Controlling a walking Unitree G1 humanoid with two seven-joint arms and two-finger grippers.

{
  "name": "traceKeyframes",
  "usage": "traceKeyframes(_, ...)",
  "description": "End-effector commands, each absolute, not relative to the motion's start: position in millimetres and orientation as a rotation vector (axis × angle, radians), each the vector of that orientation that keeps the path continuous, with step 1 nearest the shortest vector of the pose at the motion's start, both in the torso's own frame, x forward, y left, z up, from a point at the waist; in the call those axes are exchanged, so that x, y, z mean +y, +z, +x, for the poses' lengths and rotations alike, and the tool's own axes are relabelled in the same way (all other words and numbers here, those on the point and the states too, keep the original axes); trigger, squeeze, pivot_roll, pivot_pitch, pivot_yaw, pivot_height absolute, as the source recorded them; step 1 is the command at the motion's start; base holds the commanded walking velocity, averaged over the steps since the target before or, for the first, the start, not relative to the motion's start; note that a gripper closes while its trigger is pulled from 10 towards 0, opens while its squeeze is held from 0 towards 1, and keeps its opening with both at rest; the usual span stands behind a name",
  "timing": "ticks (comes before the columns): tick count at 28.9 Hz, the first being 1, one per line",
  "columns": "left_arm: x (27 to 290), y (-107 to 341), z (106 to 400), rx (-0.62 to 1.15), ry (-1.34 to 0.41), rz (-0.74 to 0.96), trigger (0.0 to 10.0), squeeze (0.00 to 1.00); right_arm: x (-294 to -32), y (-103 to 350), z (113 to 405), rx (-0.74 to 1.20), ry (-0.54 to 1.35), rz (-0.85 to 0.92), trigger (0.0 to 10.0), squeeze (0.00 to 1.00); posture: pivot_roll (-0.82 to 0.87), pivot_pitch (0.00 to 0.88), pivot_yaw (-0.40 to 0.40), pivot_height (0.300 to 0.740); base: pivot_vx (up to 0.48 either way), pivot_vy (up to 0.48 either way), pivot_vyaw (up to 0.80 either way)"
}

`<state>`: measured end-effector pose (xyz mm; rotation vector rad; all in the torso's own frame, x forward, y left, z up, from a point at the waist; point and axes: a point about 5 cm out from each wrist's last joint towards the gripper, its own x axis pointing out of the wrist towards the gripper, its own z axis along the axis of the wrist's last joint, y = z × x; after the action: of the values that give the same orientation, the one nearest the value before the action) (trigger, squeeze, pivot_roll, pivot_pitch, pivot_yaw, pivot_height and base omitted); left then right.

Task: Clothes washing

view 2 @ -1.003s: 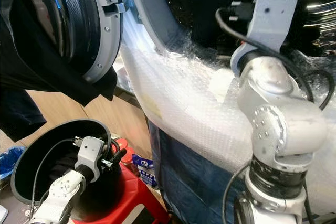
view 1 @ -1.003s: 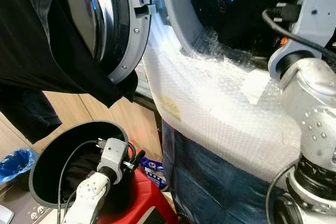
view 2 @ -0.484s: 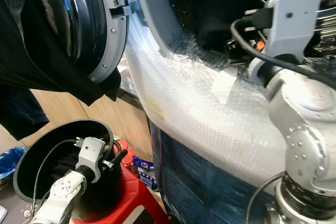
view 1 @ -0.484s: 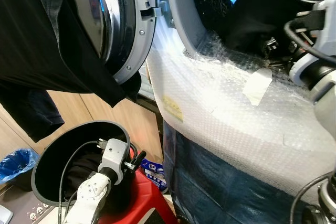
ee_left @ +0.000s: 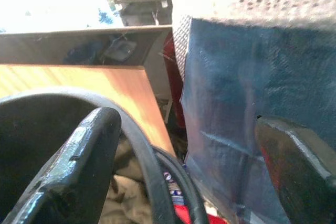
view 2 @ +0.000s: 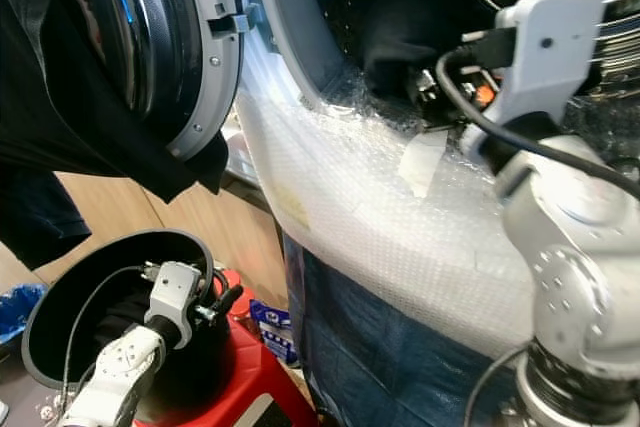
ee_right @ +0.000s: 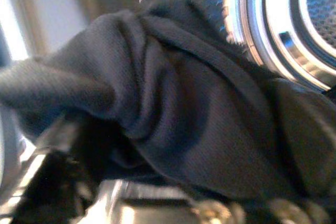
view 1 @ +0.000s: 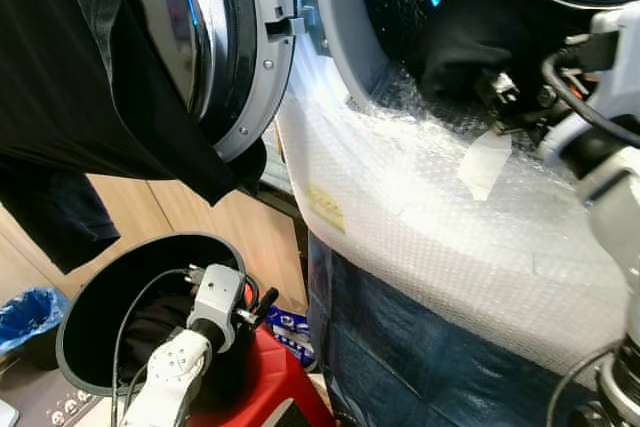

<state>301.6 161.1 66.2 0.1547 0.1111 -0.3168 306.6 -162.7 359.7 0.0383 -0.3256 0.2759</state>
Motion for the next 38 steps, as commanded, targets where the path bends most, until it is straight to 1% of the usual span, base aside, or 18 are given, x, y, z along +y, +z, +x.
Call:
traceKeyframes(1,162,66,304,0.112,-0.318,0.172,10.0,0.00,-164,379,323,-0.365,0.277,0.080,10.0,0.00,-0.05,0.012,0.110,0.740,0.000,0.000,0.00)
traceKeyframes(3,159,66,305,0.111,-0.321,0.166,10.0,0.00,-174,394,344,-0.384,0.210,0.116,10.0,0.00,-0.05,0.000,0.107,0.740,0.000,0.000,0.00)
traceKeyframes(5,159,66,305,0.111,-0.321,0.166,10.0,0.00,-174,394,344,-0.384,0.210,0.116,10.0,0.00,-0.05,0.000,0.107,0.740,0.000,0.000,0.00)
traceKeyframes(7,157,66,306,0.113,-0.321,0.161,10.0,0.00,-185,403,360,-0.381,0.145,0.138,10.0,0.00,-0.05,0.000,0.110,0.740,0.000,0.000,0.00)
traceKeyframes(8,153,68,309,0.104,-0.328,0.152,10.0,0.00,-202,415,376,-0.366,0.044,0.160,10.0,0.00,-0.05,0.000,0.112,0.740,0.000,0.000,0.00)
traceKeyframes(10,151,70,311,0.097,-0.332,0.152,10.0,0.00,-224,417,386,-0.308,-0.140,0.202,10.0,0.00,-0.04,0.000,0.110,0.740,0.000,0.000,0.00)
traceKeyframes(12,151,71,313,0.095,-0.330,0.152,10.0,0.00,-246,417,387,-0.285,-0.337,0.239,10.0,0.00,-0.04,0.000,0.109,0.740,0.000,0.000,0.00)
traceKeyframes(14,151,72,314,0.093,-0.328,0.152,10.0,0.00,-258,421,387,-0.317,-0.438,0.207,10.0,0.00,-0.04,0.000,0.102,0.740,0.000,0.000,0.00)
traceKeyframes(17,152,71,313,0.091,-0.327,0.153,10.0,0.00,-243,419,394,-0.314,-0.350,0.182,10.0,0.00,-0.03,0.000,0.101,0.740,0.000,0.000,0.00)
traceKeyframes(18,152,71,313,0.091,-0.327,0.153,10.0,0.00,-243,419,394,-0.314,-0.350,0.182,10.0,0.00,-0.03,0.000,0.101,0.740,0.000,0.000,0.00)
traceKeyframes(20,151,71,313,0.092,-0.329,0.153,10.0,0.00,-229,409,402,-0.275,-0.293,0.096,10.0,0.00,-0.03,0.000,0.100,0.740,0.000,0.000,0.00)
traceKeyframes(23,149,70,314,0.096,-0.340,0.154,10.0,0.00,-211,396,412,-0.219,-0.204,0.047,10.0,0.00,-0.03,0.000,0.105,0.740,0.000,0.000,0.00)
traceKeyframes(25,148,70,314,0.096,-0.345,0.157,10.0,0.00,-211,397,412,-0.219,-0.202,0.048,10.0,0.00,-0.03,0.000,0.105,0.740,0.000,0.000,0.00)
traceKeyframes(27,146,71,315,0.094,-0.358,0.157,10.0,0.00,-217,434,400,-0.356,-0.205,0.075,10.0,0.00,-0.04,0.000,0.109,0.740,0.000,0.000,0.00)
traceKeyframes(30,146,72,315,0.091,-0.355,0.154,10.0,0.00,-225,456,390,-0.451,-0.213,0.119,10.0,0.00,-0.04,0.000,0.108,0.740,0.000,0.000,0.00)
traceKeyframes(35,145,72,316,0.090,-0.354,0.151,10.0,0.00,-237,456,384,-0.518,-0.286,0.097,10.0,0.00,-0.04,0.000,0.111,0.740,0.000,0.000,0.00)
traceKeyframes(37,145,73,316,0.089,-0.356,0.150,10.0,0.00,-233,458,383,-0.560,-0.248,0.135,10.0,0.00,-0.04,0.000,0.118,0.740,0.000,0.000,0.00)
traceKeyframes(38,145,73,316,0.088,-0.357,0.152,10.0,0.00,-226,460,382,-0.575,-0.172,0.193,10.0,0.00,-0.04,0.000,0.121,0.740,0.000,0.000,0.00)
